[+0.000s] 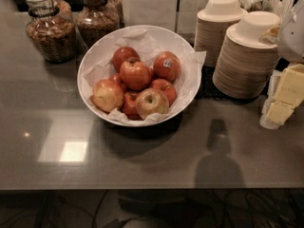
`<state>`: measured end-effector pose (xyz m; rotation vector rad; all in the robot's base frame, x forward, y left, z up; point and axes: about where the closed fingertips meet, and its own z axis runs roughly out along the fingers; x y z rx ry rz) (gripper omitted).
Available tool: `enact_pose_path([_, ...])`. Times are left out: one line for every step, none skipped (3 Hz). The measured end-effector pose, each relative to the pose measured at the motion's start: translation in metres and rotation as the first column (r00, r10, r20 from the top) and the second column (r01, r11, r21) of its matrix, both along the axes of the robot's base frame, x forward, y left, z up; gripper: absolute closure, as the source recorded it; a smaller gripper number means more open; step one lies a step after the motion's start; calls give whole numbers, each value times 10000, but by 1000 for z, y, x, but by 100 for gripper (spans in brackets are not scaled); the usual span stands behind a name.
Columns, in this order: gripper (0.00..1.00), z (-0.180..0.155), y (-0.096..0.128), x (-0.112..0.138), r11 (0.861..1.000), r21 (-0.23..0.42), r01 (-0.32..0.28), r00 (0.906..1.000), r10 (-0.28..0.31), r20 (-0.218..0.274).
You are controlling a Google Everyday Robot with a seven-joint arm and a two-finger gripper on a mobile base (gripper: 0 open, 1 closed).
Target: Pick apple from white bowl
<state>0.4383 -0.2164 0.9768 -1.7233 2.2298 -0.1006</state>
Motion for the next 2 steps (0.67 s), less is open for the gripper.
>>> enact_pose_path([0,0,4,3,10000,64,-70,9999,69,107])
enact_pose_path([0,-5,36,14,9947,752,-696,9973,676,287])
